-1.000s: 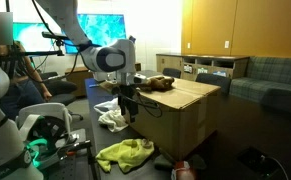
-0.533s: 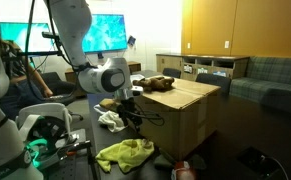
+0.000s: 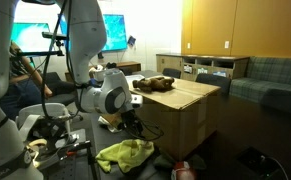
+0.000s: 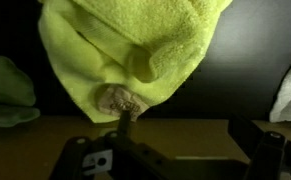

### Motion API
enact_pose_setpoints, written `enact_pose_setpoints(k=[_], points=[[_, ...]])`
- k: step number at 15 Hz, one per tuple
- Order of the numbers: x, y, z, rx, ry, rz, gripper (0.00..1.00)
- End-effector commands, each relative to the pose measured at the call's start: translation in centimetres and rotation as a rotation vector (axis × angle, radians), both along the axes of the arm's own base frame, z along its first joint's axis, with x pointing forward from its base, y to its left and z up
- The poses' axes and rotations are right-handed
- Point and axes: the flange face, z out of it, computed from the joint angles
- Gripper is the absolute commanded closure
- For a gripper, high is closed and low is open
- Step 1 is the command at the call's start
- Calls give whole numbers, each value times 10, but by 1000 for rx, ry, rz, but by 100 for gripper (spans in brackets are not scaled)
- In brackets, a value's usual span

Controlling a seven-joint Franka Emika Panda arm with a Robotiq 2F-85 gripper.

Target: Take all the object from the box and put them on the table and put the objects from the table to the top of the box

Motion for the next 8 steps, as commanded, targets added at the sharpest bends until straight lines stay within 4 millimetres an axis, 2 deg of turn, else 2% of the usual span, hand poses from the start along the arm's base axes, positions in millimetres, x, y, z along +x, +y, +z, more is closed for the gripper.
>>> enact_pose_setpoints(k=[1,4,8], points=[[-3,1,-21,161,-13,-54,0],[-3,0,-36,202,15,-84,0],[-4,-16,-46,205,71,-177,0]])
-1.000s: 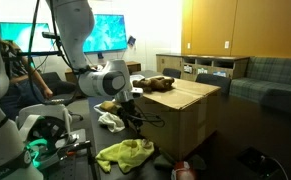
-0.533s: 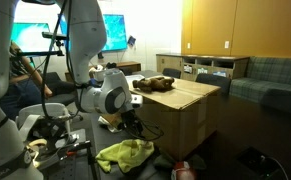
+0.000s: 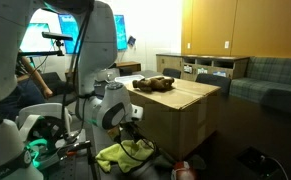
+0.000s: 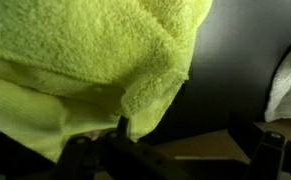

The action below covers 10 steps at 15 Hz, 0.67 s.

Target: Take all the object from the box and put them on the table and put the objects from the table to the top of the box

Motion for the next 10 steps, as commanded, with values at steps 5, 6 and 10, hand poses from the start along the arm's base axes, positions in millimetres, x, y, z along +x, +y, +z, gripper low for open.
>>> enact_pose_setpoints(k=[5,6,10], points=[[6,-29,7,-61,72,-186,0],[7,-32,9,-82,86,-207,0],[17,-30,19,-187,196,-209,0]])
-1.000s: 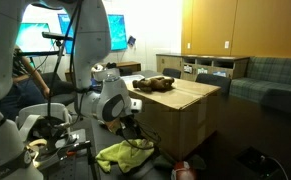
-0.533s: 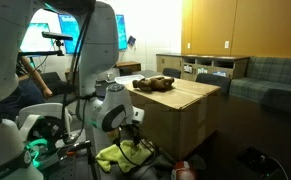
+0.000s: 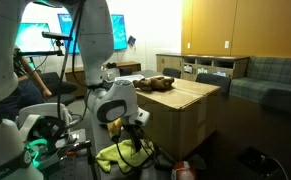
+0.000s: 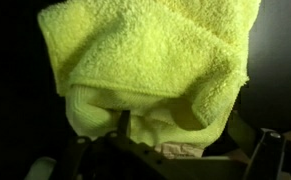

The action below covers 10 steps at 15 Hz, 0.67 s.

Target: Take all the object from the box and put them on the table and put the objects from the table to the top of the box

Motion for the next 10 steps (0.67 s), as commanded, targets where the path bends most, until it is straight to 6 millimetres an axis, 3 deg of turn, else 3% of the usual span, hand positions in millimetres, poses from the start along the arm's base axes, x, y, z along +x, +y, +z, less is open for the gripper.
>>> enact_pose_setpoints(k=[1,4,10], points=[[5,9,20,-78,91,26,0],[9,19,20,-129,155,88,0],[9,30,-10,-123,166,158,0]])
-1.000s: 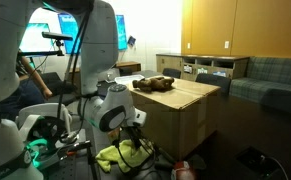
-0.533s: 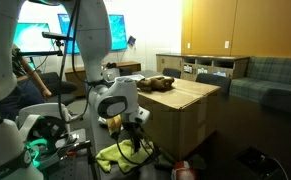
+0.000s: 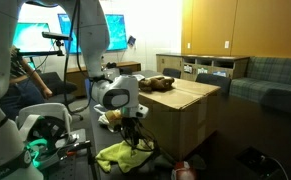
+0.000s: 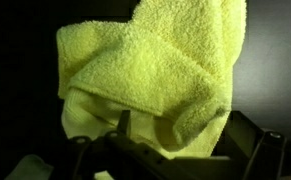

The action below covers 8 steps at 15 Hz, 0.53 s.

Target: Take all the object from the box and put them on the table and put the objects from the table to the top of the box

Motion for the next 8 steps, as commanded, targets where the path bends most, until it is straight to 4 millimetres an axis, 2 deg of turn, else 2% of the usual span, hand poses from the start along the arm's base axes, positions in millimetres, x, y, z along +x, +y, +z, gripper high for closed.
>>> enact_pose_setpoints(k=[1,5,8], points=[[0,-3,-22,26,5,14,0],[-11,-13,-46,47,7,-27,0],[-11,-16,-56,52,1,-44,0]])
